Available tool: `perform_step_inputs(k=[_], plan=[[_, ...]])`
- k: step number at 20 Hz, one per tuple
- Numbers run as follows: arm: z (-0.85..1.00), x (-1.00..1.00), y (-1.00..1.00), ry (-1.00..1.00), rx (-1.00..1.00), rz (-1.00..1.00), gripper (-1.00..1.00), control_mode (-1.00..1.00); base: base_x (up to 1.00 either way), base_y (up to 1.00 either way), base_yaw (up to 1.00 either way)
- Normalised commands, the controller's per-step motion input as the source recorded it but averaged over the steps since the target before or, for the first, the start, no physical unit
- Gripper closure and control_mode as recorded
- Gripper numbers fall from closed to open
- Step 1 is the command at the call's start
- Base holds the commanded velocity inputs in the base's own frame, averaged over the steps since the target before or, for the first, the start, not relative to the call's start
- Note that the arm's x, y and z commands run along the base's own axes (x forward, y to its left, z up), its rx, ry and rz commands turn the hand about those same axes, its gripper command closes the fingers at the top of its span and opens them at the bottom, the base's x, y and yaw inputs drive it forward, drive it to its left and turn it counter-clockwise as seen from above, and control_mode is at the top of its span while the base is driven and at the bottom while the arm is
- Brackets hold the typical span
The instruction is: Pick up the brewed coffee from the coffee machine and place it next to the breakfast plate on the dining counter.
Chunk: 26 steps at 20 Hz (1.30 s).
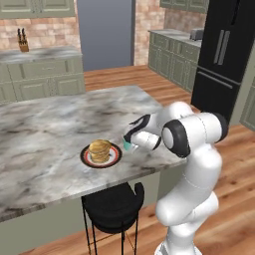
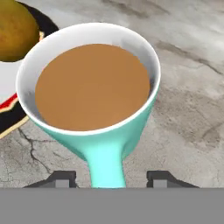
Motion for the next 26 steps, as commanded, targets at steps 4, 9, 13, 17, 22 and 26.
perform_step_inputs(k=[4,9,13,17,22,26], plan=[[0.17,-0.32,0.26,-0.03,-0.06,0.00,-1.00,-1.00,0.00,0.00,0.00],[0.61,-0.07,0.00,-0.08,0.00,-0.03,-1.00,-1.00,0.00,0.00,0.00],[0.56,-0.20,-0.07,-0.09,0.00,-0.03,-1.00,-1.00,0.00,0.00,0.00],[0.54,-0.85,0.00,-0.17,0.00,-0.01,-1.00,-1.00,0.00,0.00,0.00],[0.45,-1.00,-0.28,-0.31,0.00,-0.01,-1.00,-1.00,0.00,0.00,0.00],[0.48,-0.97,-0.45,-0.38,0.00,0.00,-1.00,-1.00,0.00,0.00,0.00]])
